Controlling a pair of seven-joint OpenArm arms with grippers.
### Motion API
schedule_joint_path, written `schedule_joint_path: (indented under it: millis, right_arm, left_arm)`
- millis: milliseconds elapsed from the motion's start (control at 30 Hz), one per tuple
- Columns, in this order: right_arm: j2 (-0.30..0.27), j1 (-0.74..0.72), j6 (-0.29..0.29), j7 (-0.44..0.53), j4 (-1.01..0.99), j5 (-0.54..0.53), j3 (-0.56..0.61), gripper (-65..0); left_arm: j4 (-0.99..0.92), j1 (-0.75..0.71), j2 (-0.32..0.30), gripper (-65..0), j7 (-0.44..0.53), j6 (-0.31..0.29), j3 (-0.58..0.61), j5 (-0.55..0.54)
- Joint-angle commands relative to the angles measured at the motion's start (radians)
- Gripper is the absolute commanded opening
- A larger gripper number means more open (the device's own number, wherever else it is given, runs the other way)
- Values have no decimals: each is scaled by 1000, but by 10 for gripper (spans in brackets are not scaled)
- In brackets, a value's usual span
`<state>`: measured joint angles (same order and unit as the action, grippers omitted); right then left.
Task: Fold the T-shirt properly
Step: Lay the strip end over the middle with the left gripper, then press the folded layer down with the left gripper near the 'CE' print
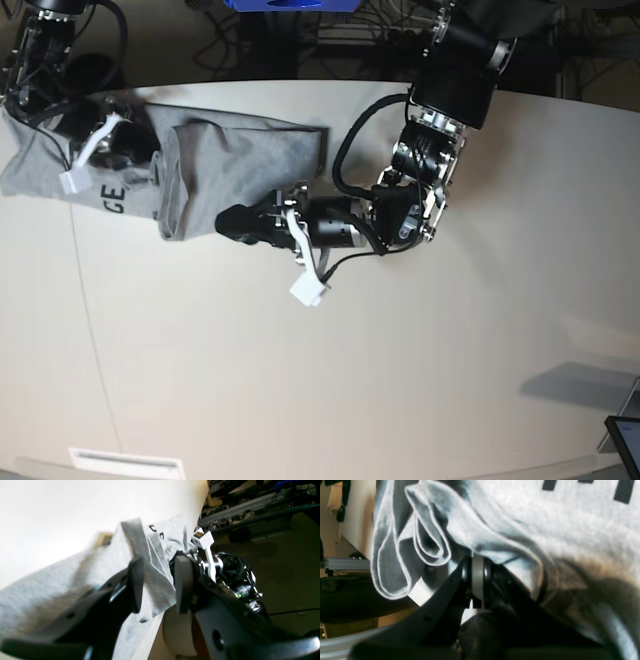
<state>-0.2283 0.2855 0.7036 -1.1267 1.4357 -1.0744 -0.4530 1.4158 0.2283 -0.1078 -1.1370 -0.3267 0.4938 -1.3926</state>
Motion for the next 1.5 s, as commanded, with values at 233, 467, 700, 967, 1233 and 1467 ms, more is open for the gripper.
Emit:
schedule_joint_path:
  millis: [233,467,700,967,1233,1467]
  right_arm:
    - [-10,4,-5,-25,6,29,-2,-649]
    - [-10,4,-5,-25,6,29,-3,-649]
    - [-10,4,-5,-25,6,29,-3,-649]
    - [-9,4,-5,-25,6,29,-3,-649]
    - [-9,4,-5,-25,6,27,-5,-649]
    - [-9,4,-5,-25,6,27,-5,-649]
  left_arm:
    - [16,21,7,-650,12,-13,84,55]
    - [21,21,3,-650,10,-15,107,57]
    - [3,26,7,-650,-51,-12,107,146]
    - [-142,27,6,-650,-82,-12,110,189]
    - [-255,69,1,-650,-81,-12,231,190]
    - [-53,70,0,-650,-81,-10,196,186]
